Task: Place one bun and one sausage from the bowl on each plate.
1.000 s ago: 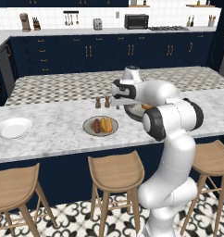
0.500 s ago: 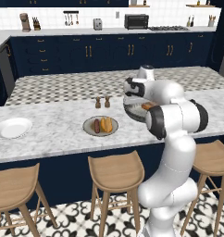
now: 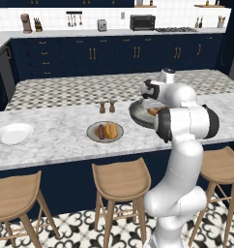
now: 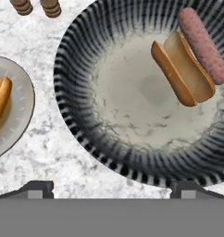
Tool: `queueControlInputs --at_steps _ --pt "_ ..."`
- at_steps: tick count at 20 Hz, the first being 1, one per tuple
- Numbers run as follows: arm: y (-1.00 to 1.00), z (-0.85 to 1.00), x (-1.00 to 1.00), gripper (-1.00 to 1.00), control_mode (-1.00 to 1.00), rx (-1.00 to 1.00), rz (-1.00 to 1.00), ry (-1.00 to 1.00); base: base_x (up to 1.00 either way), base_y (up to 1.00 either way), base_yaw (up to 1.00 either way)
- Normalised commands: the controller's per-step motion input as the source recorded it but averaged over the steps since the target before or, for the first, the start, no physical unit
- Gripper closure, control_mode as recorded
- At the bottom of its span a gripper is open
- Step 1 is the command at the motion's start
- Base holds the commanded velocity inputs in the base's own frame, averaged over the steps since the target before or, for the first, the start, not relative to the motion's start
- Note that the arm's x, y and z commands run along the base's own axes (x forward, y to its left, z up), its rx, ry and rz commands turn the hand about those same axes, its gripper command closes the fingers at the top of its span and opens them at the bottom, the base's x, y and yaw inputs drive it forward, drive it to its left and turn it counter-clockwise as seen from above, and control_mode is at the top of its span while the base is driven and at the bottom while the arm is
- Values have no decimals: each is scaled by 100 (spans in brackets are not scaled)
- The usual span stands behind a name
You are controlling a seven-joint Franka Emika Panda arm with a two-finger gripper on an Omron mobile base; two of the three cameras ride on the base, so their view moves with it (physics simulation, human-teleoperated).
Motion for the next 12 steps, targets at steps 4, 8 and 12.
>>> queueControlInputs --at_steps 4,8,12 --pt "-39 -2 11 -100 -100 -4 3 -1 0 0 0" --pt "-28 -9 14 -100 -100 -6 2 -1 0 0 0" --pt "-17 -17 13 -100 -100 -8 3 0 0 0 0"
